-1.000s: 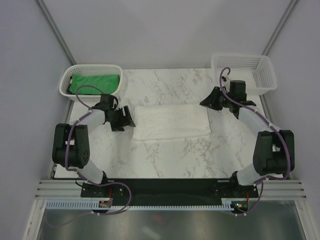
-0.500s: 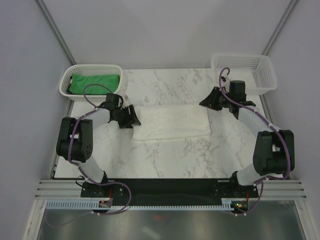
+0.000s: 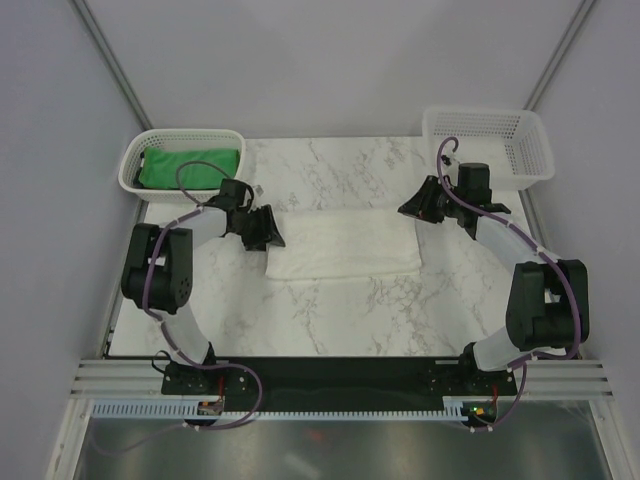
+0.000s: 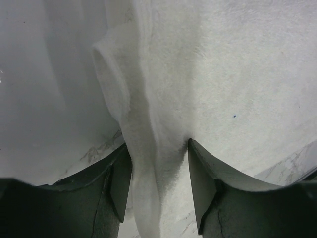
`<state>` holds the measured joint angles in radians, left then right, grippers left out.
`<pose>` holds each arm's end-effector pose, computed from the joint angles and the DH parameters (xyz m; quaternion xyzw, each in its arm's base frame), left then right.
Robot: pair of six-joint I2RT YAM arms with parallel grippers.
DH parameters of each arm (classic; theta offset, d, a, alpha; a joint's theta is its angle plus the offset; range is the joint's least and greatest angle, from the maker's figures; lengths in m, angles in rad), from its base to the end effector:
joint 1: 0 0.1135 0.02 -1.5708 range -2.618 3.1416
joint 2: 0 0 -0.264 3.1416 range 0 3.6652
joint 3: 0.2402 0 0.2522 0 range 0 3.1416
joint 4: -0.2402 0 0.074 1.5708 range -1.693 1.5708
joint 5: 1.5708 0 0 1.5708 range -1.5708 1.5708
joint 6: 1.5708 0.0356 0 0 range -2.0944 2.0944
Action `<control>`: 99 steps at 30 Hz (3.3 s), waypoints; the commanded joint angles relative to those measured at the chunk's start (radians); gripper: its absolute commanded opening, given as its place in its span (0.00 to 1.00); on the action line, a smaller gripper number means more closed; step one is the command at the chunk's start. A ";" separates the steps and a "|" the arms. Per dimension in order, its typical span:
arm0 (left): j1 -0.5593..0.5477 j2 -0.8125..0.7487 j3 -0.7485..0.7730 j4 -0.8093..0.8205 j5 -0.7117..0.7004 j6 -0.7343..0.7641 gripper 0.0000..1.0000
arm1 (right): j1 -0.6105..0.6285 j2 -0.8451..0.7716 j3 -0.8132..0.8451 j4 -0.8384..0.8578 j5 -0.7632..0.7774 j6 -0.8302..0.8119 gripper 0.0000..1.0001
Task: Fold and stack the towels
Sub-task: Neatly place the folded towel into the bin
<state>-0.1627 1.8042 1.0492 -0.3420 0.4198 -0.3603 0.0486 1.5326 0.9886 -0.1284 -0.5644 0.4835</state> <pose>0.3422 -0.0709 0.1514 -0.0451 0.9509 -0.2550 0.1694 0.3307 0.0351 0.2370 0.0686 0.8709 0.3517 0.3364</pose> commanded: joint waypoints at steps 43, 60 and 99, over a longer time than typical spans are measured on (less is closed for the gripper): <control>-0.038 0.317 1.106 -0.506 -0.677 0.181 0.02 | 0.020 -0.157 0.078 0.004 0.018 0.067 0.98; 0.143 0.443 1.315 -0.438 -0.796 0.264 0.02 | 0.019 -0.186 0.036 0.038 0.015 0.047 0.98; 0.382 0.603 1.278 -0.111 -1.030 0.452 0.02 | 0.020 -0.195 0.030 0.055 0.000 0.049 0.98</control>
<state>0.1822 2.4020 2.3089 -0.5373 -0.5121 0.0196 0.0666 1.3674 1.0218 -0.1127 -0.5457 0.5453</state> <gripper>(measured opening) 0.065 0.979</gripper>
